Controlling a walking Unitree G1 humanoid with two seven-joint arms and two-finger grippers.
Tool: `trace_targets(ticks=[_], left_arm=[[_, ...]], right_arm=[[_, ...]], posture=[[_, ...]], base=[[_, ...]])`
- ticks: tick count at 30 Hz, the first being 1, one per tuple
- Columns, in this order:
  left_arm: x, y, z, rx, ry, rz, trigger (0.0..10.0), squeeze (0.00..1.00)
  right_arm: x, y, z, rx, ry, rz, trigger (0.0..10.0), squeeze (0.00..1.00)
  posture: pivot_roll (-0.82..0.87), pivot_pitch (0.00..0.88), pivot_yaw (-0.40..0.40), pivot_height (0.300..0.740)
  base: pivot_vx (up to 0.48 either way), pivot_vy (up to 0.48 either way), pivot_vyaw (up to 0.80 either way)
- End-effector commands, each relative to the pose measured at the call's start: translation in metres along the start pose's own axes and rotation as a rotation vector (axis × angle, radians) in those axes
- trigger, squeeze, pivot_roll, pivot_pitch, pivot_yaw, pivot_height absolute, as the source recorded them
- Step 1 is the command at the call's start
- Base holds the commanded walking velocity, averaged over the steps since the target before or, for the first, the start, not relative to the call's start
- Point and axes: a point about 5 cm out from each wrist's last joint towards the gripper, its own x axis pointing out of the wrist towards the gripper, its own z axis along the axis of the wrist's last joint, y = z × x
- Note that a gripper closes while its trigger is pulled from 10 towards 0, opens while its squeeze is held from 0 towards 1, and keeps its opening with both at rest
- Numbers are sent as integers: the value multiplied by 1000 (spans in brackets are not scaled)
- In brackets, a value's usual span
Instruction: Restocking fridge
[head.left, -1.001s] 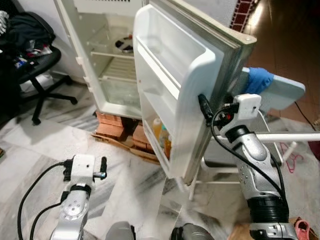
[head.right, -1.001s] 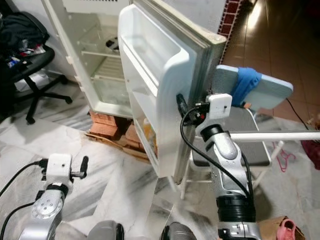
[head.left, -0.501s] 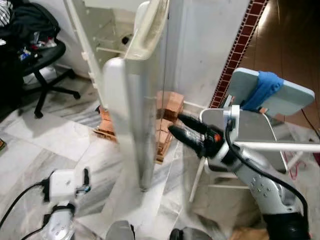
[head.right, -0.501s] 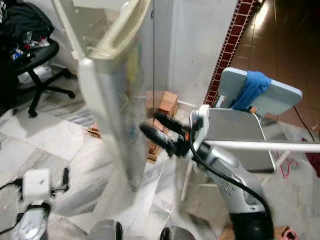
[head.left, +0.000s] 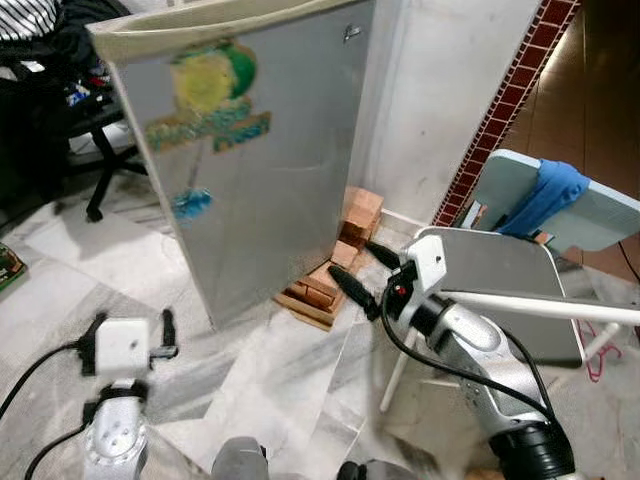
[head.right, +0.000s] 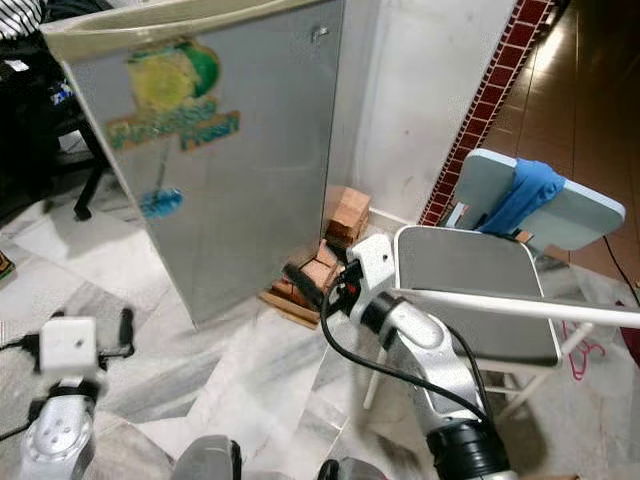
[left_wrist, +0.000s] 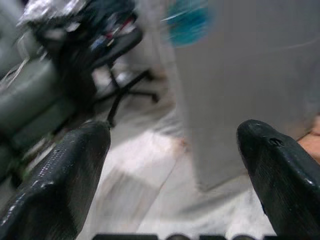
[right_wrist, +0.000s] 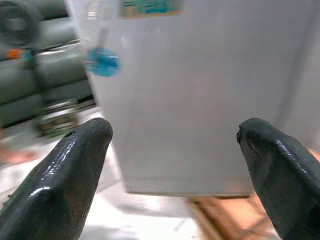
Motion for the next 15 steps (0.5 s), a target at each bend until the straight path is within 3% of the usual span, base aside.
trace_targets(ticks=[1, 4, 6, 15], left_arm=[[-1, -1, 2, 32, -5, -22, 10000, 0], [6, 3, 12, 50, -48, -33, 10000, 0], [8, 6, 12, 34, -49, -19, 10000, 0], [33, -7, 10, -26, -62, -53, 10000, 0]], right_arm=[[-2, -6, 0, -22, -9, -61, 10000, 0], [0, -16, 0, -74, -32, -215, 10000, 0], [-1, -23, -1, -55, -42, -301, 10000, 0], [-5, -30, -18, -72, -4, -403, 10000, 0]], posture=[[174, 55, -4, 740], [165, 64, 0, 740], [155, 75, -5, 740], [133, 78, -44, 740]], base=[[0, 0, 0], [0, 426, 0], [0, 480, -800], [0, 480, -800]])
